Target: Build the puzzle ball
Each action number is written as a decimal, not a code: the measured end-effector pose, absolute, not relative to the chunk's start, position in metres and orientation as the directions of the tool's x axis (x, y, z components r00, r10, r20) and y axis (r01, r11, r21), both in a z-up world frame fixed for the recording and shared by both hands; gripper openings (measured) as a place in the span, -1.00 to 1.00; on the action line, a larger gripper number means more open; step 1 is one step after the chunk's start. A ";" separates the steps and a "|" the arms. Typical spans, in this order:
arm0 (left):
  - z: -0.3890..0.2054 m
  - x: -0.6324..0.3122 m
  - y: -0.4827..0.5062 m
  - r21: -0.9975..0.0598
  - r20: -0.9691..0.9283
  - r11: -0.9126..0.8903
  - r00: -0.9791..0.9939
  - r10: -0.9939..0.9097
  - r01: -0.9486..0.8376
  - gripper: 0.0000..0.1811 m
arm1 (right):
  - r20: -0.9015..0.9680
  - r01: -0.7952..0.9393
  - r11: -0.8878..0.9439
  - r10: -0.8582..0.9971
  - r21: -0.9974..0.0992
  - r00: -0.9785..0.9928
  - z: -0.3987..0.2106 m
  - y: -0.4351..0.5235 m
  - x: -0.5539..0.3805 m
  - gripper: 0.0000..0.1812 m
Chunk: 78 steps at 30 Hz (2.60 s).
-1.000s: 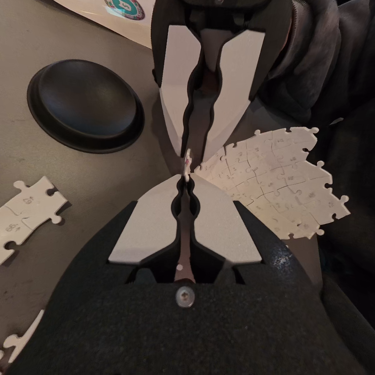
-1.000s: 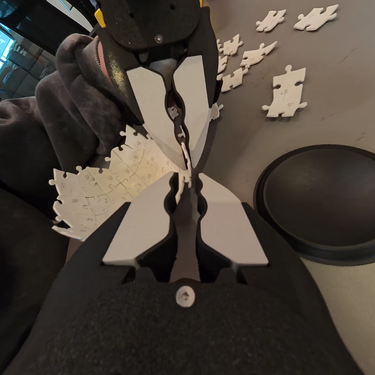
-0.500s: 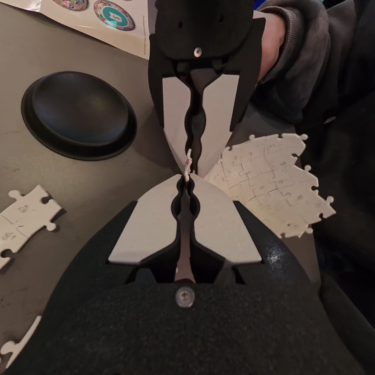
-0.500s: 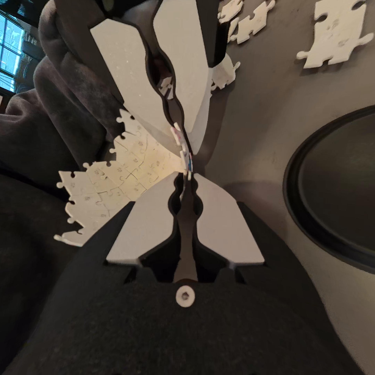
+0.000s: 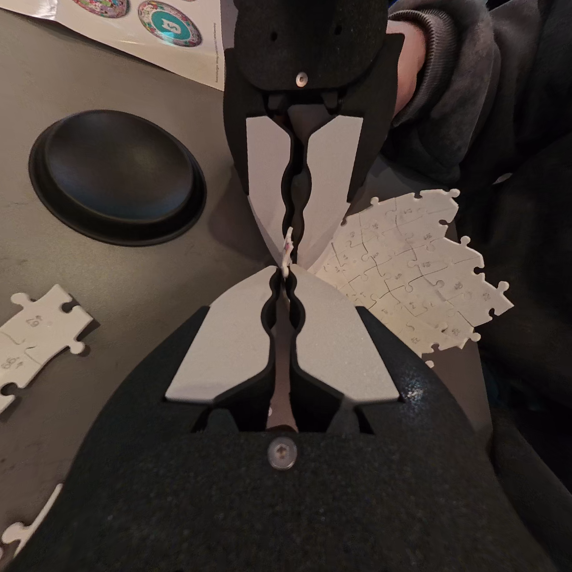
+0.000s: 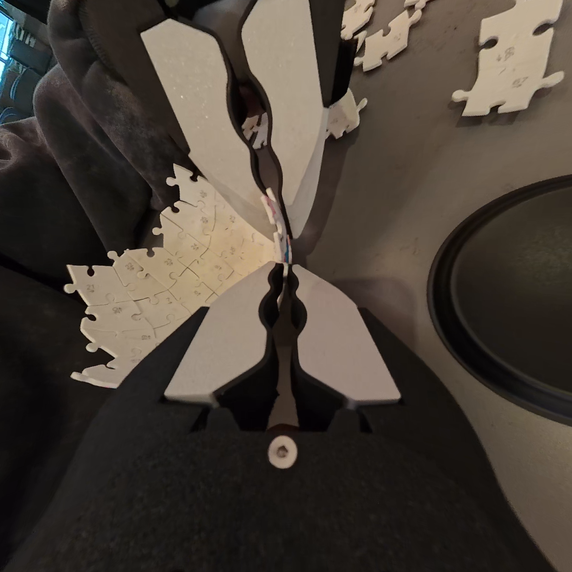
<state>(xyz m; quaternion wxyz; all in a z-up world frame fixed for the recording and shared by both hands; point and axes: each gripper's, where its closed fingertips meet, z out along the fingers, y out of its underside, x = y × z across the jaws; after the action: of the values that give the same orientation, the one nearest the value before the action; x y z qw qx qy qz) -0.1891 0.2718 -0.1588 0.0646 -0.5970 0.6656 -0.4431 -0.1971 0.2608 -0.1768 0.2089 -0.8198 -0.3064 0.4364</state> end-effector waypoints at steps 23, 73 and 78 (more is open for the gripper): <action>-0.159 -0.191 0.273 -0.668 0.452 -0.115 -0.278 -0.847 -0.735 -0.98 | -0.579 0.310 -0.717 0.691 -0.624 0.433 -0.177 0.264 -0.198 -0.98; -0.167 -0.194 0.279 -0.630 0.445 -0.121 -0.229 -0.866 -0.767 -0.98 | -0.593 0.278 -0.734 0.669 -0.619 0.448 -0.177 0.272 -0.197 -0.97; -0.166 -0.196 0.281 -0.633 0.439 -0.123 -0.223 -0.871 -0.765 -0.98 | -0.618 0.286 -0.748 0.658 -0.598 0.430 -0.177 0.266 -0.194 -0.86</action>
<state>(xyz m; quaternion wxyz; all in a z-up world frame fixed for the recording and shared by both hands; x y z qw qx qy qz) -0.1956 0.2813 -0.1660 0.0630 -0.6202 0.6591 -0.4206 -0.1941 0.2664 -0.1775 0.2071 -0.8199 -0.2881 0.4494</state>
